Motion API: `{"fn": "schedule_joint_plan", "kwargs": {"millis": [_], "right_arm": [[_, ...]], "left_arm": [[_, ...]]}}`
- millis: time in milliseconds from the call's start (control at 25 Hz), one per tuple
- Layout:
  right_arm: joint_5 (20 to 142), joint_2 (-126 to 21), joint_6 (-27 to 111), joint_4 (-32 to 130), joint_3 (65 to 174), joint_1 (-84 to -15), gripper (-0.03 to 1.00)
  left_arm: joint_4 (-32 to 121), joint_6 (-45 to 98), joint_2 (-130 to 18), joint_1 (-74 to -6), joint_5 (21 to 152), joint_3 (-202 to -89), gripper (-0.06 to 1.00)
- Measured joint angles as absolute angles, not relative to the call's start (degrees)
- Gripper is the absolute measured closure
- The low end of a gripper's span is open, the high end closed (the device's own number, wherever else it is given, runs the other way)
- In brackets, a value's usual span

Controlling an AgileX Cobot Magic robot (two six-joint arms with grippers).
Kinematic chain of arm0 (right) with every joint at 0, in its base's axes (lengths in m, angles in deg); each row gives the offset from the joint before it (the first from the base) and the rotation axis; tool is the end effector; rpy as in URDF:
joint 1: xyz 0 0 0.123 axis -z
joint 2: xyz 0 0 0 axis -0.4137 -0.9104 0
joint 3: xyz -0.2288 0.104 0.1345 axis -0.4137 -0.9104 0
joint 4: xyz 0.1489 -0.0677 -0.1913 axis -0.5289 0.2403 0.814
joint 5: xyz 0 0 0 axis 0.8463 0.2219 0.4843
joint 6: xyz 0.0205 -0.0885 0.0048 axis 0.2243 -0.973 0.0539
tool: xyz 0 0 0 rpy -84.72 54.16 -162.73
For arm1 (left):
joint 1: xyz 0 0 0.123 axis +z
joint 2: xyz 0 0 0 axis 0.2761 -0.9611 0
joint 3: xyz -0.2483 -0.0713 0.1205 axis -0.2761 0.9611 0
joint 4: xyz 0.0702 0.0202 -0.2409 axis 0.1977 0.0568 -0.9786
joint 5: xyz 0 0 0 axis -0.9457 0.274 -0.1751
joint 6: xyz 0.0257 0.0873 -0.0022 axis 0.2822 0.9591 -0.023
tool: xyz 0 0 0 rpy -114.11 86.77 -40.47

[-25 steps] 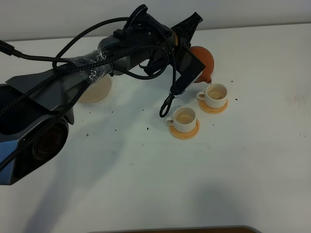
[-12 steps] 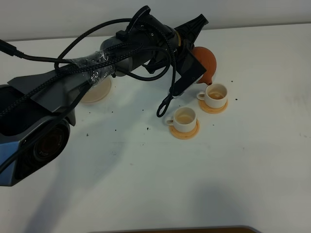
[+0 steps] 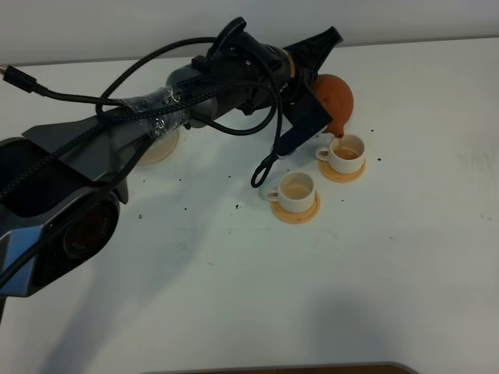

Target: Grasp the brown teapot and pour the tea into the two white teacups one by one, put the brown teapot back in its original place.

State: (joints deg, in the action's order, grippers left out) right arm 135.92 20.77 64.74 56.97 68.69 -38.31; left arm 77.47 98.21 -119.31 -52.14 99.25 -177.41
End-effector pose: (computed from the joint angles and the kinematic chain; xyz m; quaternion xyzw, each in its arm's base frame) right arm -0.0098 -0.0031 0.2773 -0.1037 0.8550 0.0572 0.5049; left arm 0.4478 -0.3158 0.1706 0.8725 0.1774 0.3442 0.2979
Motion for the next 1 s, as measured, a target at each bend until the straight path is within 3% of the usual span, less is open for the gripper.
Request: {"fn": "schedule_joint_plan", "kwargs": {"millis": [1000], "right_arm": [[135.92,20.77,64.74,56.97,68.69,-38.31,0.73]], "left_arm": [[77.41,101.75,-119.4,-52.19,93.59,-177.41,0.8]]}}
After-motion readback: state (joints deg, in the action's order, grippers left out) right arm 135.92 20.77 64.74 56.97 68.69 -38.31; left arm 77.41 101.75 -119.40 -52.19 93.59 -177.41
